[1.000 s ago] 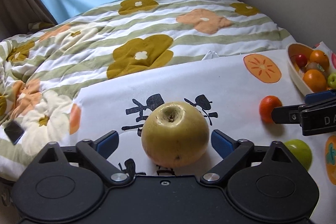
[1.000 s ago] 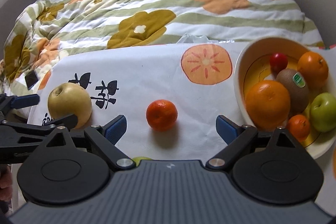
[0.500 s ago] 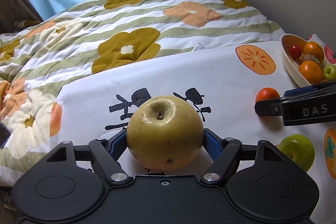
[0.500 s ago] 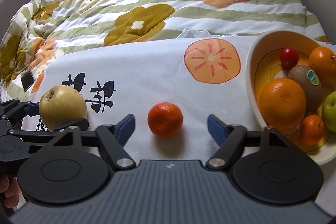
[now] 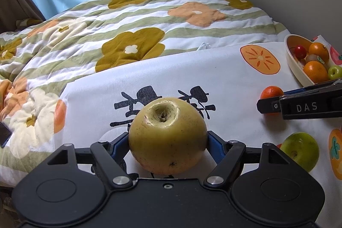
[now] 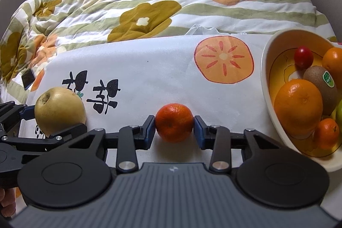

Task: Organize fruits
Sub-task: 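Grasp the yellow pear with the left tool while the right tool grasps the tangerine, then lower the pear and tangerine into the bowl and open both tools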

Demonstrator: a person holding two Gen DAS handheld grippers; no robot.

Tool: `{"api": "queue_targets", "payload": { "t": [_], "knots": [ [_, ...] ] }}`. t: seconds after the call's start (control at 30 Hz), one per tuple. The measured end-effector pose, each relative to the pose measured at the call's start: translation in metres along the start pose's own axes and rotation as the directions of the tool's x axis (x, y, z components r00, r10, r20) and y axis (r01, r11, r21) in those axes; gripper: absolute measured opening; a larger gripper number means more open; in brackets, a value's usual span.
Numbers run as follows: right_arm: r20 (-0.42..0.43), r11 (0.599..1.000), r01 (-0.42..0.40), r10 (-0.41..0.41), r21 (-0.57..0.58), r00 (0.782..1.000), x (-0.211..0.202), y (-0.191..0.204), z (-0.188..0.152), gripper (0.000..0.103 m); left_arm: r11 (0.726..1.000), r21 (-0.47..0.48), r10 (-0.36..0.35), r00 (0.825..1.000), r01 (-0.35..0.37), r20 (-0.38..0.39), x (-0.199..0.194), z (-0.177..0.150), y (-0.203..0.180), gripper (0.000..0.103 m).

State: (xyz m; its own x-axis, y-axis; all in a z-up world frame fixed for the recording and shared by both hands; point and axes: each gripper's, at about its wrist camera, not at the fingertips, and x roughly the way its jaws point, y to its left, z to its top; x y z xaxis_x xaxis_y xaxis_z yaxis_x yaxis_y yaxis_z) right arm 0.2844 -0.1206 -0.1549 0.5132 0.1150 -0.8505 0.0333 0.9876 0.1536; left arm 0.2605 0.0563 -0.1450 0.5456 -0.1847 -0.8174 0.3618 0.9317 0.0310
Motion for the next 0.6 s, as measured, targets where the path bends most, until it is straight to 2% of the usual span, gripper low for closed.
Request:
{"api": "queue_targets", "payload": {
  "t": [0.37, 0.6],
  "knots": [
    [0.067, 0.999, -0.048, 0.049, -0.004, 0.997, -0.040, -0.011, -0.005, 0.053, 0.999, -0.005, 0.042, 0.997, -0.042, 0.071, -0.040, 0.004, -0.019, 0.079],
    [0.092, 0.996, -0.075, 0.080, -0.053, 0.993, -0.072, -0.029, -0.011, 0.053, 0.995, -0.057, 0.086, 0.990, -0.080, 0.115, -0.075, 0.008, -0.046, 0.079]
  ]
}}
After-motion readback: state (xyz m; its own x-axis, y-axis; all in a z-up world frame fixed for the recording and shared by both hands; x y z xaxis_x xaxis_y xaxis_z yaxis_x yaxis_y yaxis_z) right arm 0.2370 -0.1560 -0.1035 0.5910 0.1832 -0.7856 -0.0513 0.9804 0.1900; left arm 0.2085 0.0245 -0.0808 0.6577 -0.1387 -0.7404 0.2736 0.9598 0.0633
